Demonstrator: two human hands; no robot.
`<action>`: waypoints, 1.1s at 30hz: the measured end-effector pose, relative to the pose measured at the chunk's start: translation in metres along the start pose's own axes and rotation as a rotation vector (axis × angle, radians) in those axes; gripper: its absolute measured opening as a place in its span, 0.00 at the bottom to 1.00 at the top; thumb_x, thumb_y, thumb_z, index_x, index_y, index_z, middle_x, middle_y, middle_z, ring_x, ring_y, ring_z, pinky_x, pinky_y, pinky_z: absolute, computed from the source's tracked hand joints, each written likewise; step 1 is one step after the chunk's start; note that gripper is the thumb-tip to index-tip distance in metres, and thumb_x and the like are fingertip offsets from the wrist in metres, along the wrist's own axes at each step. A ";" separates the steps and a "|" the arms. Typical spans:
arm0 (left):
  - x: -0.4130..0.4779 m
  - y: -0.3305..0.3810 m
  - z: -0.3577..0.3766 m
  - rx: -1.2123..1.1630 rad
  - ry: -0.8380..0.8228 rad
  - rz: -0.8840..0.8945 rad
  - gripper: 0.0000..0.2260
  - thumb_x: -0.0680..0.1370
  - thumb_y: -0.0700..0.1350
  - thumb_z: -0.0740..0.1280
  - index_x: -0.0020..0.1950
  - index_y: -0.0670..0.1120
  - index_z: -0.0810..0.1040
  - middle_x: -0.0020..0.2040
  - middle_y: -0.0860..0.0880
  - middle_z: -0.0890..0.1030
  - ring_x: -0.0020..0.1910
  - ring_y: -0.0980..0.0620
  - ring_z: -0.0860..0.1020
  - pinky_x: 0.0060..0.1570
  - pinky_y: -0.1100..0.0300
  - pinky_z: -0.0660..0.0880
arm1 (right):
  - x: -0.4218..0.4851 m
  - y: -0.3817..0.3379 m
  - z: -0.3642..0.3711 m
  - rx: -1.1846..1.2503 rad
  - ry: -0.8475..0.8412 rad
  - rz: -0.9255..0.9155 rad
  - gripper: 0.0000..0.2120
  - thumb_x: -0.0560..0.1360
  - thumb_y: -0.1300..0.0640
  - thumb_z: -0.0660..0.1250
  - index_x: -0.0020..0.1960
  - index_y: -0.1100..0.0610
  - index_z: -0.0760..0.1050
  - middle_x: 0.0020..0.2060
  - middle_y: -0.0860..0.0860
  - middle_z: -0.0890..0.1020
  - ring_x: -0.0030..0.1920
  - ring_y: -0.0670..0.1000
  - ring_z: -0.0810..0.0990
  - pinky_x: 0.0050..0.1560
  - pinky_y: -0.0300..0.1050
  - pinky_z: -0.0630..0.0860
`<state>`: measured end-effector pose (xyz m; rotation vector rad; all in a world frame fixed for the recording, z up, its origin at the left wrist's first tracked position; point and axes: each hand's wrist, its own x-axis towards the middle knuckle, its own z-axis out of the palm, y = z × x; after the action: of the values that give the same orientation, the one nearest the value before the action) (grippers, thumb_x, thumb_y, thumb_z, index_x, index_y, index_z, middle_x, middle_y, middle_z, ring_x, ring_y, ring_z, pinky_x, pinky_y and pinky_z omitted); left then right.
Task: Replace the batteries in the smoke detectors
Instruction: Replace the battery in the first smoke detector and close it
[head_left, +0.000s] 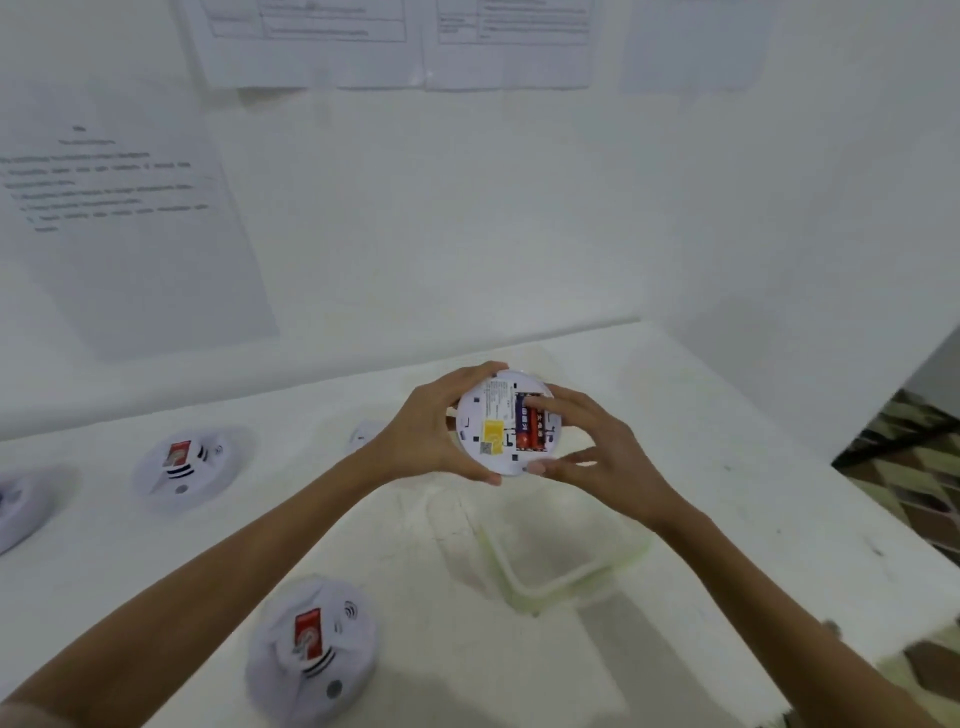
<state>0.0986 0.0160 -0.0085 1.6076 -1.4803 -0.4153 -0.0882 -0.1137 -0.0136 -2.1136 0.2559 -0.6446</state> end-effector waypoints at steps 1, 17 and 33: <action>0.001 0.000 0.004 -0.005 -0.010 -0.001 0.46 0.53 0.41 0.83 0.67 0.54 0.67 0.63 0.60 0.72 0.59 0.66 0.72 0.51 0.72 0.73 | -0.002 0.002 -0.001 -0.008 0.019 -0.003 0.23 0.70 0.56 0.72 0.62 0.46 0.72 0.62 0.42 0.71 0.56 0.37 0.73 0.47 0.36 0.78; 0.006 0.000 0.020 0.042 -0.022 0.035 0.44 0.52 0.53 0.80 0.64 0.64 0.66 0.60 0.73 0.71 0.59 0.67 0.71 0.52 0.72 0.73 | 0.006 0.016 -0.009 -0.263 -0.005 0.017 0.21 0.67 0.57 0.74 0.58 0.50 0.73 0.56 0.43 0.75 0.49 0.43 0.77 0.40 0.46 0.80; 0.022 0.003 0.006 0.056 -0.053 0.028 0.42 0.52 0.52 0.80 0.64 0.58 0.68 0.57 0.66 0.76 0.55 0.67 0.75 0.49 0.74 0.72 | 0.031 0.013 -0.003 -0.700 -0.037 -0.224 0.29 0.61 0.48 0.67 0.59 0.46 0.59 0.59 0.52 0.74 0.52 0.53 0.76 0.35 0.41 0.70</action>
<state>0.0968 -0.0064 -0.0025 1.6289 -1.5650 -0.4068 -0.0629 -0.1363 -0.0121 -2.8537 0.2482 -0.7124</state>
